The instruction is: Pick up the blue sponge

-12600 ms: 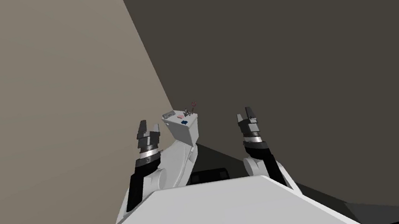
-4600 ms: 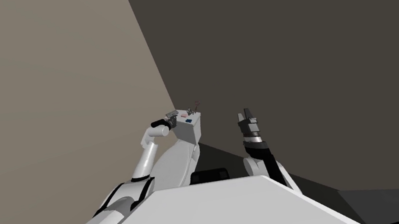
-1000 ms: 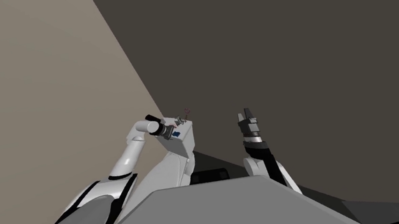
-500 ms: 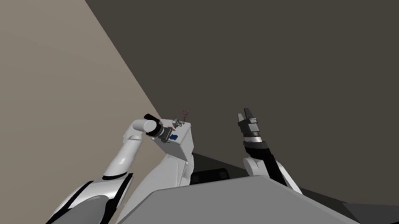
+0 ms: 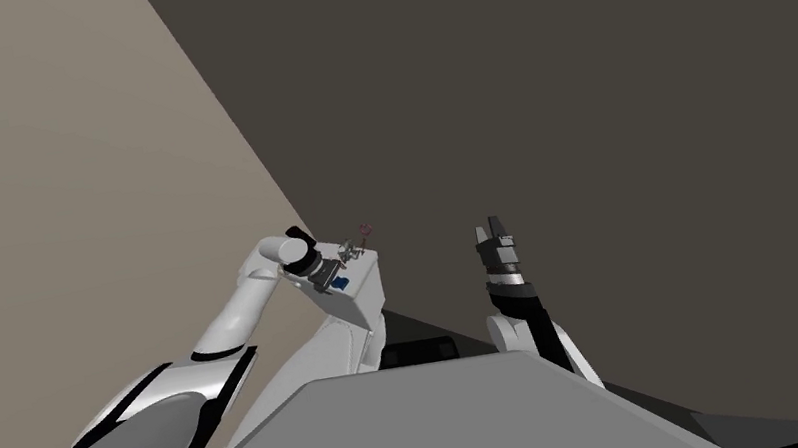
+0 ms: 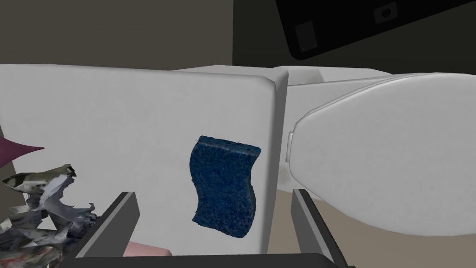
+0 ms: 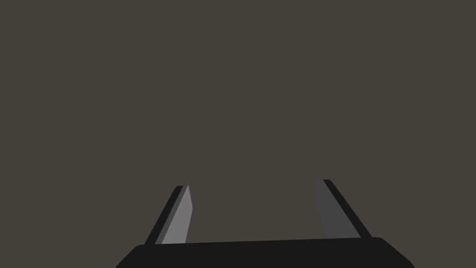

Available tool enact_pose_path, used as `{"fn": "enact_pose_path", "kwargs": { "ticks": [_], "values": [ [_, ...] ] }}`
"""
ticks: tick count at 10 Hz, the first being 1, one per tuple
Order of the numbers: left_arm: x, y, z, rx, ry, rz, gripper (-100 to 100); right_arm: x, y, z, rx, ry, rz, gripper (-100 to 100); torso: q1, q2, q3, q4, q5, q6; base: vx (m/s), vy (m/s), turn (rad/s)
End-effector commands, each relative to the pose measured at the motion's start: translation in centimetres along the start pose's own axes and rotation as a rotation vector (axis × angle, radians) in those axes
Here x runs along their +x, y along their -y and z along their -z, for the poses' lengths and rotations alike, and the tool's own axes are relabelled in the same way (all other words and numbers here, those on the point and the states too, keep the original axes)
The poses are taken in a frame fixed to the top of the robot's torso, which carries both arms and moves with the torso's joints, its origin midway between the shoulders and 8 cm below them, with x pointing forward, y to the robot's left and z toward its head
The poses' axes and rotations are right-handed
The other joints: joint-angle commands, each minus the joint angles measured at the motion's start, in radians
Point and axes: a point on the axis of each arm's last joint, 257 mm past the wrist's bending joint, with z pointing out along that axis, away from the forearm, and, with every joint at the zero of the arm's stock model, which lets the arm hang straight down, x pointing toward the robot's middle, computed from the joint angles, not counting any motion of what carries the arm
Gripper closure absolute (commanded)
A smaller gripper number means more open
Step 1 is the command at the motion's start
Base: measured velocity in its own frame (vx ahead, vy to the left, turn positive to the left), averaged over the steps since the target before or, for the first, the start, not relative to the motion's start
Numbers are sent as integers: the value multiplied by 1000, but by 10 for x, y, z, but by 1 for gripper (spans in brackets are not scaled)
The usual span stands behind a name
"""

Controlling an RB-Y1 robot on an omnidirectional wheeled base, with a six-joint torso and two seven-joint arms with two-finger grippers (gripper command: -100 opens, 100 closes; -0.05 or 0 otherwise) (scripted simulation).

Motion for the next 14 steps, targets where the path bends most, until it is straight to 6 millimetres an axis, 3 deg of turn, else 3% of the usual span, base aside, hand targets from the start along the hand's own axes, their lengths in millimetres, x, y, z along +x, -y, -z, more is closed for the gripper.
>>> {"fn": "enact_pose_path", "kwargs": {
  "ticks": [1, 5, 6, 7, 8, 11, 12, 14],
  "values": [
    [1, -12, 2, -52, -3, -4, -100, 0, 0, 0, 0, 0, 0, 0, 0, 0, 0, 0, 0, 0, 63, -28, -33],
    [1, -34, 8, -137, -3, -9, -100, 0, 0, 0, 0, 0, 0, 0, 1, 2, 1, 1, 0, 0, 43, -18, -15],
    [2, -31, 6, -122, -3, -8, -100, 0, 0, 0, 0, 0, 0, 0, 1, 3, 1, 1, 0, 0, 16, -7, 0],
    [2, -32, 6, -127, -3, -8, 0, 0, 0, 0, 0, 0, 0, 0, 1, 4, 2, 1, 0, 0, 0, 0, 0],
    [0, -32, -6, -126, -2, 0, -100, 0, 0, 0, 0, 0, 0, 0, 2, 5, 3, 1, 0, 0, -11, 5, -48],
    [-1, -33, -12, -127, -1, 4, -100, 0, 0, 0, 0, 0, 0, 0, 2, 7, 4, 1, 1, 0, -18, 5, -32],
    [-1, -33, -13, -125, -1, 4, 100, 0, 0, 0, 0, 0, 0, 0, 2, 6, 4, 1, 1, 0, 0, 0, 0],
    [-1, -33, -13, -128, -2, 2, 100, 0, 0, 0, 0, 0, 0, 0, 2, 5, 3, 1, 1, 0, 0, 0, 0]
  ]
}}
